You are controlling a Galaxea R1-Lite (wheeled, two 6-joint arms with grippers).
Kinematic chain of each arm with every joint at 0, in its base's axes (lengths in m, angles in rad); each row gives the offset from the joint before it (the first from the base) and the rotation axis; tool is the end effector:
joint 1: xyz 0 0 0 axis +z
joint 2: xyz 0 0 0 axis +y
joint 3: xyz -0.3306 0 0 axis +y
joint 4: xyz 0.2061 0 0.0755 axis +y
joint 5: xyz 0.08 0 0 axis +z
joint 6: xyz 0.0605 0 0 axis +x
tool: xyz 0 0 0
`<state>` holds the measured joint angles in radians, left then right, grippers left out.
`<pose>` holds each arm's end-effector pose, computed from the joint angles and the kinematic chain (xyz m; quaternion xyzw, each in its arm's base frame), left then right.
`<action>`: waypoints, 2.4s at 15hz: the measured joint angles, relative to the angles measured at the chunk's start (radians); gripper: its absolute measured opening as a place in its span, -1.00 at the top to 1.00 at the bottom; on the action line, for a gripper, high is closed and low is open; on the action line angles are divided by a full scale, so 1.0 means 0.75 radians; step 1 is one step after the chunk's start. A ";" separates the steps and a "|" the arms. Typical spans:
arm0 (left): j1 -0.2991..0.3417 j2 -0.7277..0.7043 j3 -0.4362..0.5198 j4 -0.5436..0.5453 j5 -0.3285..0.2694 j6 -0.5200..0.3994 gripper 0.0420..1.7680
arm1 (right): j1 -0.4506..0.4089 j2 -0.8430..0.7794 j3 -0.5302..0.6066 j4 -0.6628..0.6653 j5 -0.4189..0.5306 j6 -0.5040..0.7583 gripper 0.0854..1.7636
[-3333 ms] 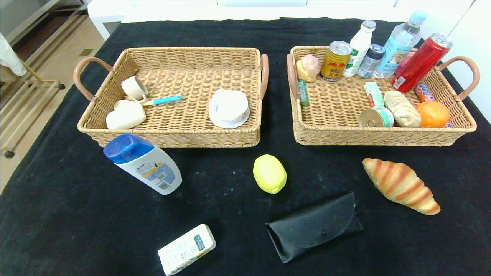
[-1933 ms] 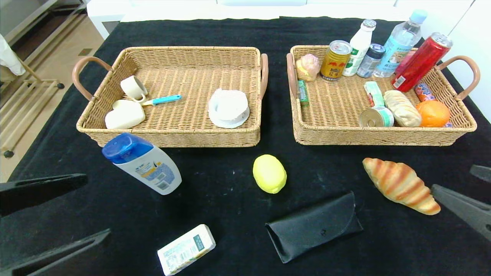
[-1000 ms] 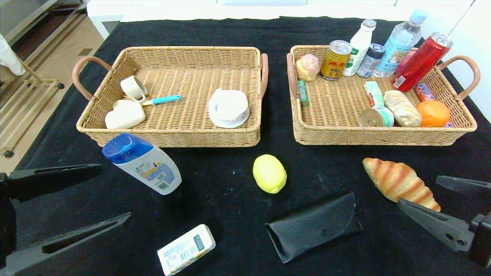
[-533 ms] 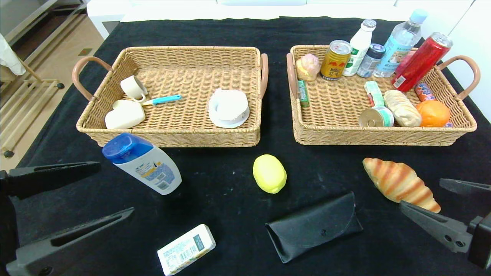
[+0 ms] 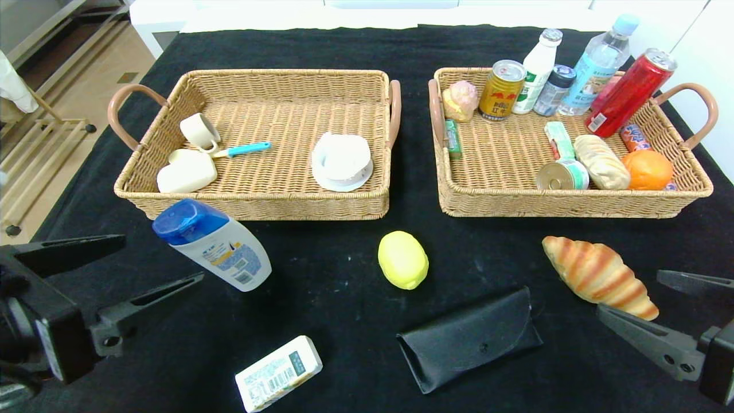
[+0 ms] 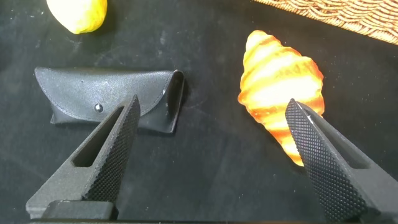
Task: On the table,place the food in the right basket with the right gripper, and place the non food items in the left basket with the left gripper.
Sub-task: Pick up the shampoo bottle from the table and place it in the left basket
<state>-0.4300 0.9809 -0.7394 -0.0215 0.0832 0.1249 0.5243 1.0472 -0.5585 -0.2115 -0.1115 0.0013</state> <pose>0.1577 -0.0668 0.2681 0.0889 0.0953 -0.1778 0.9754 0.1652 0.0877 0.2179 -0.0426 0.1314 0.2029 0.9694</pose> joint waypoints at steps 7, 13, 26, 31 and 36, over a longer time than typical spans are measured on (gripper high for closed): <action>0.019 0.178 0.060 -0.177 0.026 -0.017 -0.94 | 0.000 0.001 0.000 -0.003 0.001 -0.002 -0.94; 0.070 0.304 0.101 -0.399 0.044 -0.018 -0.94 | 0.000 -0.007 0.002 -0.003 0.001 -0.001 -0.94; 0.092 0.477 0.191 -0.779 0.056 -0.015 -0.68 | -0.003 -0.020 0.013 -0.003 0.000 0.000 -0.94; 0.089 0.476 0.198 -0.777 0.052 -0.012 0.08 | -0.004 -0.026 0.013 -0.002 -0.001 0.001 -0.94; 0.085 0.475 0.205 -0.777 0.054 -0.006 0.27 | -0.004 -0.026 0.013 0.000 0.000 -0.001 -0.94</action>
<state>-0.3666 1.3374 -0.5860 -0.6040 0.1234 0.1206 0.5213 1.0281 -0.5489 -0.2115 -0.1115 0.0004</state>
